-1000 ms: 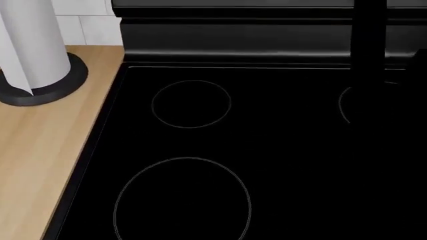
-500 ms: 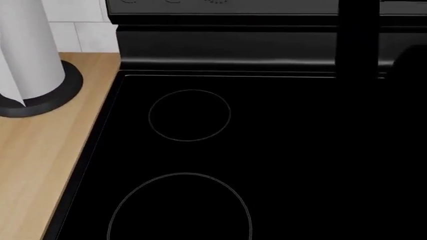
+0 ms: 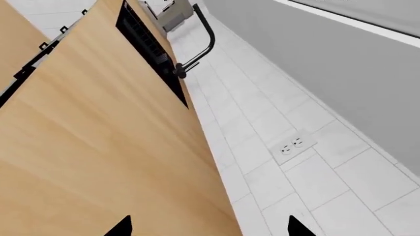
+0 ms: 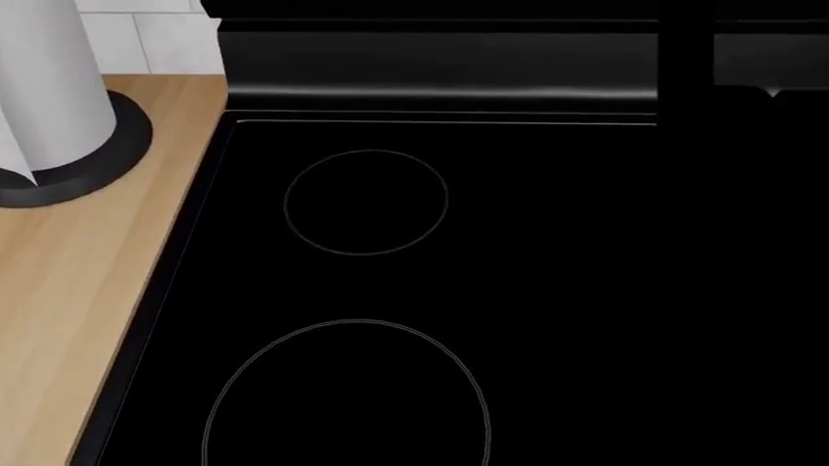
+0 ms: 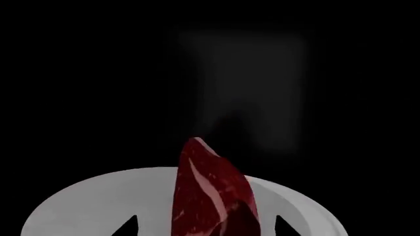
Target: Pick the steak from the counter and place it in the microwave.
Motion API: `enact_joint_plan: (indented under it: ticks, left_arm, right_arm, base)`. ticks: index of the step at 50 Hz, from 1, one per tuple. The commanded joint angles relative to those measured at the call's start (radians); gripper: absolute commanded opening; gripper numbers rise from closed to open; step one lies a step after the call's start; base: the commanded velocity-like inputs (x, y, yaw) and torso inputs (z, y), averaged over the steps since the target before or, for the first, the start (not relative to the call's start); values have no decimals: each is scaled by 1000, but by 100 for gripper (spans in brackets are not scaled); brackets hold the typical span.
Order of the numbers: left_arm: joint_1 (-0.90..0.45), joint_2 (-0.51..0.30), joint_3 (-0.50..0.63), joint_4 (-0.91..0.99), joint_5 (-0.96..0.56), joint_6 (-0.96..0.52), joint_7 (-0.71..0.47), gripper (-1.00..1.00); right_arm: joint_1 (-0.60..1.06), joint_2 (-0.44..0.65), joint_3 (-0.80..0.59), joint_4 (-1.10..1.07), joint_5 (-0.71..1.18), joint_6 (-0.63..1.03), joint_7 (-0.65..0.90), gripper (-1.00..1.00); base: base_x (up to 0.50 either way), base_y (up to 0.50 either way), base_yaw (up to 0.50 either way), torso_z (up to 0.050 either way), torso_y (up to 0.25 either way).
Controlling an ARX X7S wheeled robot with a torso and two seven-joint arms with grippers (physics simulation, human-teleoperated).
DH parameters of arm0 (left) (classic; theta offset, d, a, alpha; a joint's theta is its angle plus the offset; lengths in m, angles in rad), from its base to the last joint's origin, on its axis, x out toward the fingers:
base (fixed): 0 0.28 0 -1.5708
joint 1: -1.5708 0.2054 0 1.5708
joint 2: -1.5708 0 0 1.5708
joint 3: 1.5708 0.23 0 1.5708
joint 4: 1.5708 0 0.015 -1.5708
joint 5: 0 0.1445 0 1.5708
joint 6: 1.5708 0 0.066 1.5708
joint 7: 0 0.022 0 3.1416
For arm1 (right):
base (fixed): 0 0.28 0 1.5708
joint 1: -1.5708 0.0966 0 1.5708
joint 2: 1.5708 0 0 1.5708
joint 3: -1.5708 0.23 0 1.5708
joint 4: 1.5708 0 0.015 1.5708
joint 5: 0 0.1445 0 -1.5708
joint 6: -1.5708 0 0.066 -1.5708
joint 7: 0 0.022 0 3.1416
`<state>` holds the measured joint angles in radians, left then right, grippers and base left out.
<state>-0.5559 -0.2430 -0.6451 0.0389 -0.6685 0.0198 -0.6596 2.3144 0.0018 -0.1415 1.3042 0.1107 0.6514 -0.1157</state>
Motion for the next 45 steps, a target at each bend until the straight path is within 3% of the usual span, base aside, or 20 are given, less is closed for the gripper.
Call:
enact_joint_plan:
  ticks: [1, 12, 20, 40, 45]
  left_arm:
    - [5, -2, 7, 11, -1, 1, 2, 100]
    - [9, -4, 15, 10, 13, 11, 5, 100]
    - [5, -11, 25, -2, 20, 6, 6, 100]
    - [4, -17, 37, -5, 24, 0, 2, 100]
    - [3, -19, 40, -4, 24, -3, -3, 100]
  right_arm:
    - [8, -1, -30, 5, 7, 16, -14, 100]
    - [42, -1, -112, 4, 53, -10, -13, 100]
    - [42, -2, -78, -152, -41, 57, -21, 100]
    - [42, 0, -44, -667, -177, 464, -116, 100]
    - [-12, 27, -66, -921, -154, 638, -132, 100]
  base:
    - [0, 0, 0, 0, 0]
    - [0, 0, 0, 0, 0]
    - [0, 0, 0, 0, 0]
    - [0, 0, 0, 0, 0]
    - [0, 0, 0, 0, 0]
